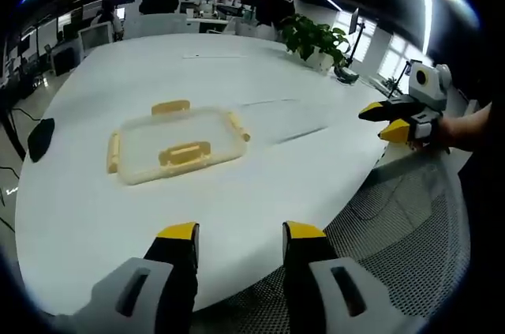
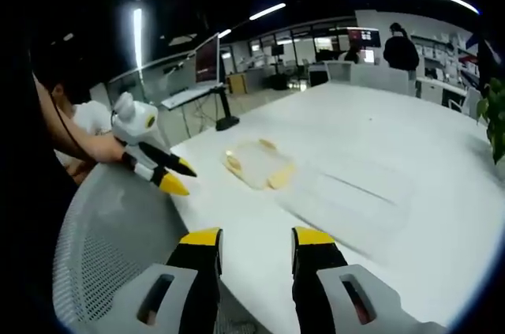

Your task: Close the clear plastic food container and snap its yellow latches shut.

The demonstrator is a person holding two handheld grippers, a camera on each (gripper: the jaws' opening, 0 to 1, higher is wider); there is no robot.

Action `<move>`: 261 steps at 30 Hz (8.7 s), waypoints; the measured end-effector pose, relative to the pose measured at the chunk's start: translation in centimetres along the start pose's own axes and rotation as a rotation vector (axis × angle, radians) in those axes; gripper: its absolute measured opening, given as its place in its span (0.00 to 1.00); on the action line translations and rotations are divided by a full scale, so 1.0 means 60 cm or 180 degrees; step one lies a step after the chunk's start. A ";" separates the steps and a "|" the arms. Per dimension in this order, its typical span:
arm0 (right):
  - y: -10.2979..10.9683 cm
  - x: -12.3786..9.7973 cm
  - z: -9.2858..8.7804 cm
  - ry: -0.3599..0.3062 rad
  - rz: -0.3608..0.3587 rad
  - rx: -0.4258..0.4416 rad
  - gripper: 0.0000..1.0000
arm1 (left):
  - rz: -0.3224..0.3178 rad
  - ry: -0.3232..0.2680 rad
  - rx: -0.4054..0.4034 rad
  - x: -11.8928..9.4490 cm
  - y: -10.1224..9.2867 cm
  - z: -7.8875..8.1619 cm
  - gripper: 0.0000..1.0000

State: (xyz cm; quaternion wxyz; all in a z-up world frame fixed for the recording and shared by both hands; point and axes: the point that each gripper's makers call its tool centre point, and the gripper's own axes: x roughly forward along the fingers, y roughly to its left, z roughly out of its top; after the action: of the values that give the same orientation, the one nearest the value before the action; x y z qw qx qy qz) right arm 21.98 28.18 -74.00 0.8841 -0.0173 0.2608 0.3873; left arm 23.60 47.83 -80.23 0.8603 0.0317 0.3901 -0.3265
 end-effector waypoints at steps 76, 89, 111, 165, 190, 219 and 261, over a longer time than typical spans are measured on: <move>0.025 0.094 0.132 -0.0401 0.0017 0.0138 0.35 | -0.0339 -0.0520 0.0014 -0.031 0.067 0.131 0.47; 0.020 0.111 0.138 -0.0397 -0.0086 0.0197 0.35 | -0.0448 -0.0425 0.0086 -0.024 0.084 0.136 0.46; 0.010 0.149 0.137 -0.0302 -0.0174 0.0235 0.34 | -0.0548 -0.0280 0.0151 -0.012 0.124 0.131 0.45; -0.019 0.233 0.099 0.0350 -0.0098 -0.0245 0.35 | -0.0706 0.0084 0.0517 0.021 0.216 0.120 0.45; -0.040 0.266 0.083 0.0783 0.0006 -0.0763 0.35 | -0.0908 0.0343 0.1001 0.042 0.241 0.116 0.46; -0.057 0.304 0.054 0.1411 0.0337 -0.1531 0.40 | -0.1171 0.0715 0.1952 0.069 0.256 0.112 0.45; -0.065 0.341 0.009 0.2179 0.0769 -0.2012 0.40 | -0.1439 0.1074 0.3123 0.095 0.258 0.086 0.45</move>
State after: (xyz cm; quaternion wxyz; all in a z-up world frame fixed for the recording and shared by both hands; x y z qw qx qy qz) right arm 36.47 39.43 -83.90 0.6476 -0.3812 0.4065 0.5197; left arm 38.75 55.32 -83.69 0.5792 0.3952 0.3218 -0.6362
